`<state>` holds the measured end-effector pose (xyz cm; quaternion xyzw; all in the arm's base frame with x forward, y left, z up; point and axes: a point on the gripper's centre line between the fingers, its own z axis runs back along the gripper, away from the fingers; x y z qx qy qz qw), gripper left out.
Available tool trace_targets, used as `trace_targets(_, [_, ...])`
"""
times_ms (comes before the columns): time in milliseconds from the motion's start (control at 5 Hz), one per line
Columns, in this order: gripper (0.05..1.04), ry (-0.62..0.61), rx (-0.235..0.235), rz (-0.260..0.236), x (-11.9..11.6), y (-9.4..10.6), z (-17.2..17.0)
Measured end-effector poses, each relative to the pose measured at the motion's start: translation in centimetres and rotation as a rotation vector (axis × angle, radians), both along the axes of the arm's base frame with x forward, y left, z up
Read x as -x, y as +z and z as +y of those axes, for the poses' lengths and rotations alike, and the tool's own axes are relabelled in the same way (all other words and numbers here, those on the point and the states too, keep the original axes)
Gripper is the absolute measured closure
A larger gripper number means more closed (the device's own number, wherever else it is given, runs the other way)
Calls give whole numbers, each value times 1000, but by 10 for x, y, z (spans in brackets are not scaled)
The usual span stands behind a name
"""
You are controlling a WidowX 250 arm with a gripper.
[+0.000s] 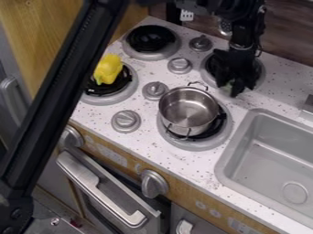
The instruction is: Move the green spatula to the top right side of the stove
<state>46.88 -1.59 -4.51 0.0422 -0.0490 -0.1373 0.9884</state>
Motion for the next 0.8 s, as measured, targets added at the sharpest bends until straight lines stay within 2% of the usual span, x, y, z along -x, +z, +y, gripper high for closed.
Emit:
trace_targets(200, [87,45,-29,16,14,13,9])
trace_targets(400, [84,91,-32,-23,32,48,14])
trace_targets(600, [84,170,-23,-56,65,90,23])
trace_targets(800, [84,206,-20,-46,93,112,22])
